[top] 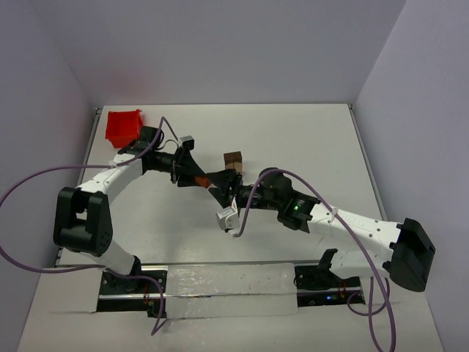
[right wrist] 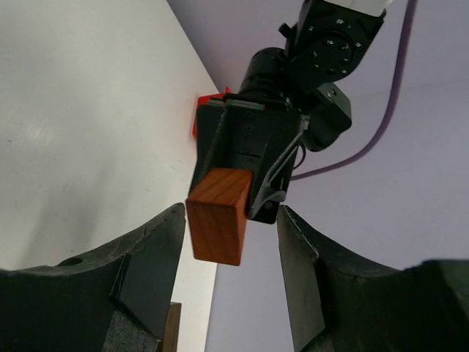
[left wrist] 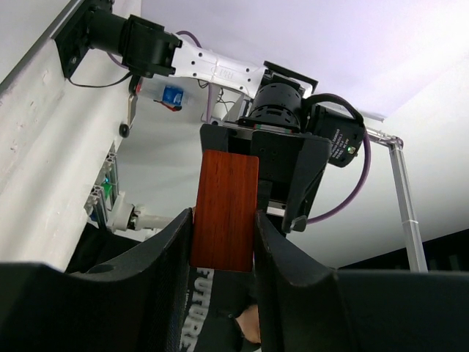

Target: Build the wood block tower

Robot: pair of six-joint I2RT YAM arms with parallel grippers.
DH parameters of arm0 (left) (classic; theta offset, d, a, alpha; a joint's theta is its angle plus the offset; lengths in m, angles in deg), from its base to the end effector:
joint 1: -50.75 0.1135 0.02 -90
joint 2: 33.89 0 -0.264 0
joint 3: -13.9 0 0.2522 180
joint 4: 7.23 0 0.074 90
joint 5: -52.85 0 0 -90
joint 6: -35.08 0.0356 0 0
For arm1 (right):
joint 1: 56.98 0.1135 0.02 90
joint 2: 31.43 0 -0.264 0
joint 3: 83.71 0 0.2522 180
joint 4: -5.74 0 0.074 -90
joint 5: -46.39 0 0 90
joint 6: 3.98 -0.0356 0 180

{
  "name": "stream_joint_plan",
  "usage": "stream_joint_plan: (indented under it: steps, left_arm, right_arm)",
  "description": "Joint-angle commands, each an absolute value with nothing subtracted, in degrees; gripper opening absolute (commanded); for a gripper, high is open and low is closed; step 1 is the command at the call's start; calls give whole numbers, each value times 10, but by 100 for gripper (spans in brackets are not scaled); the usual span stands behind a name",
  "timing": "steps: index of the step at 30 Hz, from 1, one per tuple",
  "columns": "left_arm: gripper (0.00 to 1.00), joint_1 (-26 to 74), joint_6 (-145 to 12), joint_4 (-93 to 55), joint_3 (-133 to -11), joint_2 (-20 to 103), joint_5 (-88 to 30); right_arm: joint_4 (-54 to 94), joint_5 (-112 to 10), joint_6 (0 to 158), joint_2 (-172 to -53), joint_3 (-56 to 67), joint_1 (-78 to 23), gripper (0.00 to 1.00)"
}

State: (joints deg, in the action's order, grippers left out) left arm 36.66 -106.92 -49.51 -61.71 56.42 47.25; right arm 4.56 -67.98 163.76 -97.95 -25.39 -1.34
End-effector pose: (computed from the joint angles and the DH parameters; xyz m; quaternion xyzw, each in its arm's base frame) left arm 0.2897 -0.1092 0.2485 0.0502 -0.7338 0.6546 0.1747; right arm 0.1403 0.2312 0.3067 -0.7278 0.1613 0.0311 0.6659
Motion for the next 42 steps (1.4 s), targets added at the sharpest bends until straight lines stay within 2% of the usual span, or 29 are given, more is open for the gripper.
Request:
stream_joint_plan:
  steps: [1, 5, 16, 42]
  left_arm:
    - [0, 368, -1073, -505, -617, 532, 601]
    - [0, 368, -1074, -505, -621, 535, 600]
    - [0, 368, -1073, -505, -626, 543, 600]
    - [0, 365, -1084, -487, -600, 541, 597]
  right_arm:
    - [-4, -658, 1648, -984, -253, -9, 58]
    - [-4, -658, 1654, -982, -259, -9, 55]
    - [28, -670, 1667, -960, -287, -9, 56]
    - [-3, -646, 1674, -1001, -269, -8, 51]
